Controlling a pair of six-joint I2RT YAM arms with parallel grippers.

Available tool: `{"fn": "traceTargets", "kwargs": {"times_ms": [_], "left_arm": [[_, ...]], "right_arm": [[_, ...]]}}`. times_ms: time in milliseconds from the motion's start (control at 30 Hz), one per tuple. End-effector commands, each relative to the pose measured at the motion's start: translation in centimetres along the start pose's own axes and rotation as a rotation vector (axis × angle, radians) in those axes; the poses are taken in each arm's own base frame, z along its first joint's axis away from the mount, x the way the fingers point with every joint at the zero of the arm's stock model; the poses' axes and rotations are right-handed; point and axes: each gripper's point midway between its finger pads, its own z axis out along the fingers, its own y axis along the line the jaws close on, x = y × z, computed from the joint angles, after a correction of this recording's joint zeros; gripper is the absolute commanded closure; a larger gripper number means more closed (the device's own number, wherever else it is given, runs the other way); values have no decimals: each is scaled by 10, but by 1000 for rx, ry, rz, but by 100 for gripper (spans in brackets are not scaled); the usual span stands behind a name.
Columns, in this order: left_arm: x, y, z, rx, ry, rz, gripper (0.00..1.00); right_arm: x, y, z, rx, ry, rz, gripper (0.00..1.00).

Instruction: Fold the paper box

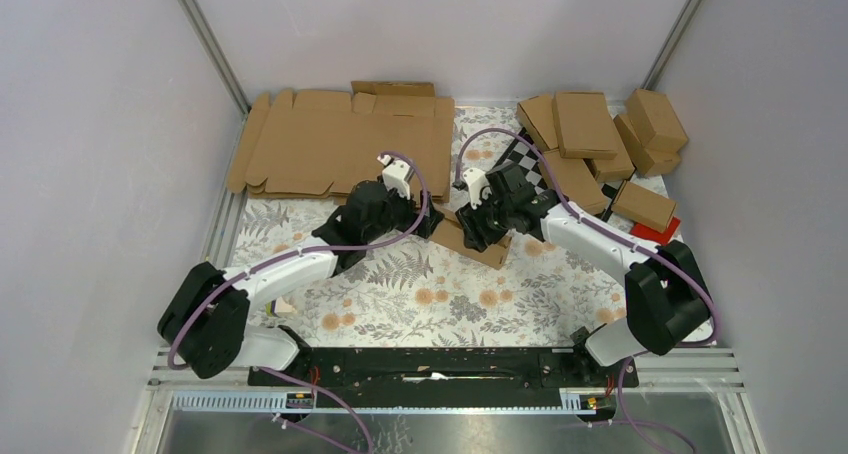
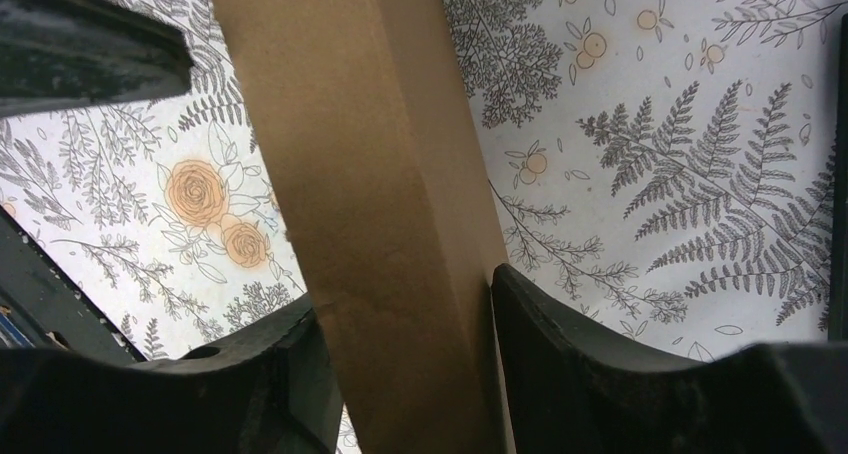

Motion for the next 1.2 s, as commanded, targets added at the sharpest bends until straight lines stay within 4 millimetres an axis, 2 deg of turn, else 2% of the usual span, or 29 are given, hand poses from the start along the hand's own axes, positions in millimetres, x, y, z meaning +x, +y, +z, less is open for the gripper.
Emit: {"fn": "traceTargets", "kwargs": {"times_ms": [0,267,400,533,633,767,967,1033,1167], "left_arm": [[-12,-5,4,36,-49,36,19],[0,-4,9,56,-47,57,22],[0,-5,10,69,-53,66,23],[2,-7,9,84,-57,72,24],[1,-8,8,89,-62,76,24],[-5,-7,4,62,-44,47,24],[-30,-12,-24,30,-92,-32,25],[-32,-10,-30,17,-100,-39,25],[-31,-2,-24,25,-61,-108,29]], "right_arm": [[-2,5,-6,-7,-32,-49,40],[-11,14,-20,-30,-120,-75,28],[-13,14,-20,-34,-122,-77,28],[-16,18,-18,-59,-120,-80,31],[-18,19,-17,-69,-120,-82,40],[-16,18,-15,-68,-113,-83,41],[-17,15,-17,-50,-112,-69,48],[-13,19,-19,-65,-97,-46,49],[-1,21,-26,-48,-84,15,51]]}}
